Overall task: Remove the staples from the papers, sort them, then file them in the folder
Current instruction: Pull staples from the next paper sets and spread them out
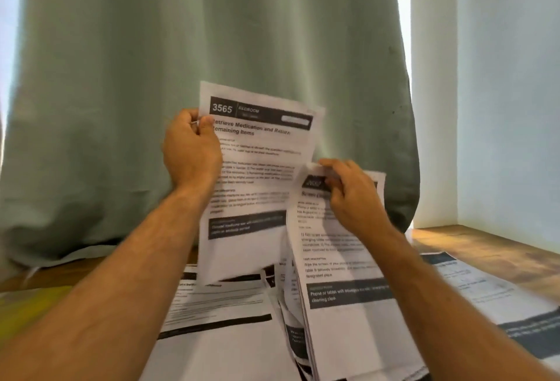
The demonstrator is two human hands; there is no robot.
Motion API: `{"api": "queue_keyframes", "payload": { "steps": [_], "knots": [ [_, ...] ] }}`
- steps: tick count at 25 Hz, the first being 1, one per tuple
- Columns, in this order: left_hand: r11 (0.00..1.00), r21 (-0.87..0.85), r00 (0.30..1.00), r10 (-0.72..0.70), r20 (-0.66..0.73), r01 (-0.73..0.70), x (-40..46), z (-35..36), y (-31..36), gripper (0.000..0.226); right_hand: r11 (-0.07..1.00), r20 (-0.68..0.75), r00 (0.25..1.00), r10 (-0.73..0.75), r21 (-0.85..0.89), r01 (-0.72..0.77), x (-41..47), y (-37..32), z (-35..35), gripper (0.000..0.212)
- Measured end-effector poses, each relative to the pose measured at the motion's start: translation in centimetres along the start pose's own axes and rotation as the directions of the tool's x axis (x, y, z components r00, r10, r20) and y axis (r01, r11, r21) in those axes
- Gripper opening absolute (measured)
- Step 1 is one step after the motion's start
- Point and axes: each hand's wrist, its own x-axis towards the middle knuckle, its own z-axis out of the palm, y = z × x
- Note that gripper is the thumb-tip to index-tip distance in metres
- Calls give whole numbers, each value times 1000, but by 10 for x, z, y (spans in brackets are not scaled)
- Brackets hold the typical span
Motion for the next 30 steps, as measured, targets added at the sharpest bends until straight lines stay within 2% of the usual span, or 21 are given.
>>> {"api": "queue_keyframes", "payload": {
  "steps": [3,5,8,12,15,18,20,22,25,27,30],
  "knots": [
    [957,93,945,-285,158,273,14,-28,-9,13,999,-32,999,-28,-18,27,35,-38,-14,34],
    [894,208,867,-439,235,396,7,-42,-34,11,999,-36,999,-17,35,18,52,-59,-13,38],
    [785,263,731,-619,287,561,-27,-53,-79,10,999,80,997,-11,44,7,56,-81,9,44],
    [661,234,587,-745,317,713,-75,-63,-130,13,999,296,955,-12,-26,21,28,-87,75,39],
    [620,231,536,-774,336,750,-90,-70,-152,21,998,365,930,40,33,-56,-2,-75,115,29],
    [633,158,555,-752,356,758,-93,-72,-161,32,985,381,917,118,75,-157,-27,-61,137,19],
    [660,136,581,-726,367,739,-96,-72,-159,23,976,379,915,142,99,-192,-39,-55,143,16],
    [678,92,604,-700,381,729,-99,-69,-156,11,973,379,916,130,130,-191,-45,-52,142,11],
    [721,90,654,-667,356,687,-103,-66,-156,18,984,396,914,83,110,-137,-49,-54,141,4],
    [755,79,709,-642,293,651,-103,-65,-158,21,996,344,938,39,64,-65,-50,-58,142,6],
    [777,23,756,-619,212,630,-100,-63,-160,23,995,171,985,-11,102,-7,-50,-63,140,7]
  ]
}}
